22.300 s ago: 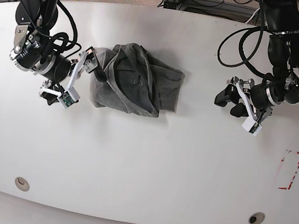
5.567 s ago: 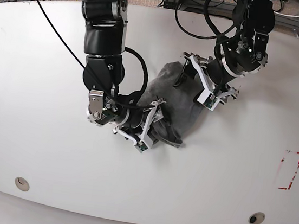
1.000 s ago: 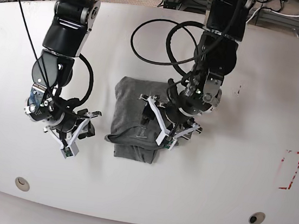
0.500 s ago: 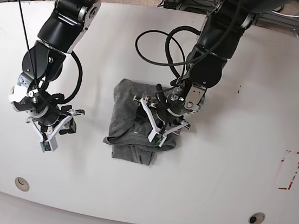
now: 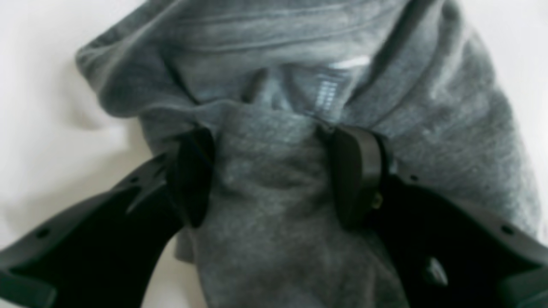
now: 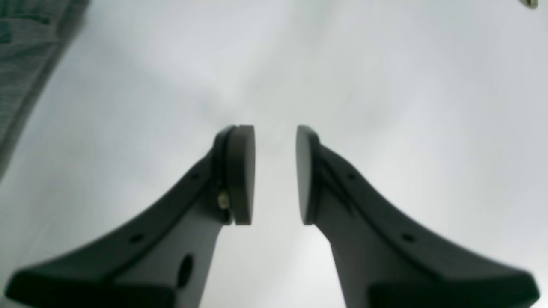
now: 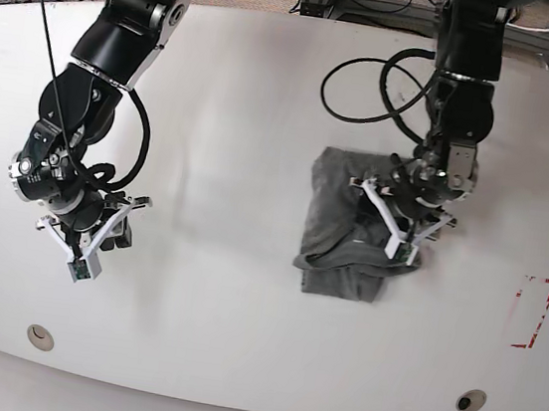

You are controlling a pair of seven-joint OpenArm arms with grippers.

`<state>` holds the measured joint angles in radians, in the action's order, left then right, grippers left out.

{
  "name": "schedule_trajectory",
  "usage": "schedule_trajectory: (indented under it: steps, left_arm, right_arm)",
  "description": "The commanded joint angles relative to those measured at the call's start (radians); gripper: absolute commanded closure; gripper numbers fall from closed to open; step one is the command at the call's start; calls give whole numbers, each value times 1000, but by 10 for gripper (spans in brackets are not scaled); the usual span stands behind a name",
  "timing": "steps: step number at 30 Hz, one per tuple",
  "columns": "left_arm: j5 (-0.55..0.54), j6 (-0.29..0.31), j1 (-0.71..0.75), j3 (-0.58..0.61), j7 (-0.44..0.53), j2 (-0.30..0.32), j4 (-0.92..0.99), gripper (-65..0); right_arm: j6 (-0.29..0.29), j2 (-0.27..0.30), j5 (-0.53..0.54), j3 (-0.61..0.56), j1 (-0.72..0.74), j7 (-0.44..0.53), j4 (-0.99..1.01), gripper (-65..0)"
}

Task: Fold the T-shirt properly
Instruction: 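Grasp the folded shirt with the left gripper and drag it to the table edge, then release the shirt with the left gripper and lift it away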

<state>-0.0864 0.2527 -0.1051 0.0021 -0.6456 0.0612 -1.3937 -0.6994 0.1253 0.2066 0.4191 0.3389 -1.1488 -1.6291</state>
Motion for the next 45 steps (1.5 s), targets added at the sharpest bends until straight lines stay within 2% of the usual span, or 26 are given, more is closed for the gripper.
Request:
schedule_trajectory:
  steps: [1, 5, 7, 10, 15, 21, 24, 29, 33, 42, 45]
  left_arm:
    - [32, 40, 15, -58, -70, 52, -57, -397]
    - [33, 122, 48, -159, -122, 145, -108, -397]
    - [33, 176, 68, -210, -144, 216, -117, -397]
    - [33, 219, 91, -270, -151, 292, -117, -397]
    - [30, 302, 130, -350, -150, 424, -115, -397]
    - [33, 437, 133, -449, -156, 501, -121, -397]
    - [30, 445, 130, -488, -201, 536, -155, -396]
    - [29, 445, 135, -538, -308, 533, -345, -396]
    - [35, 445, 132, -537, -352, 447, -410, -396]
    - [35, 445, 146, -514, -345, 317, -407, -393]
    - [35, 445, 170, -515, -282, 260, -408, -392]
  right_arm:
    - [1, 12, 3, 2, 18, 10, -41, -159]
    - [1, 10, 3, 2, 10, 10, -55, -159]
    - [1, 10, 3, 2, 7, 10, -58, -159]
    - [1, 10, 6, 2, -14, 10, -63, -159]
    - [1, 14, 86, 2, -54, 10, -95, -159]
    - [1, 10, 126, 1, -79, 10, -119, -159]
    - [1, 10, 124, -21, -83, 10, -116, -159]
    - [1, 15, 126, -50, -100, 10, -118, -155]
    - [1, 10, 126, -53, -106, 11, -118, -154]
    - [1, 10, 127, -53, -120, 13, -115, -154]
    - [1, 10, 127, -53, -136, 23, -115, -154]
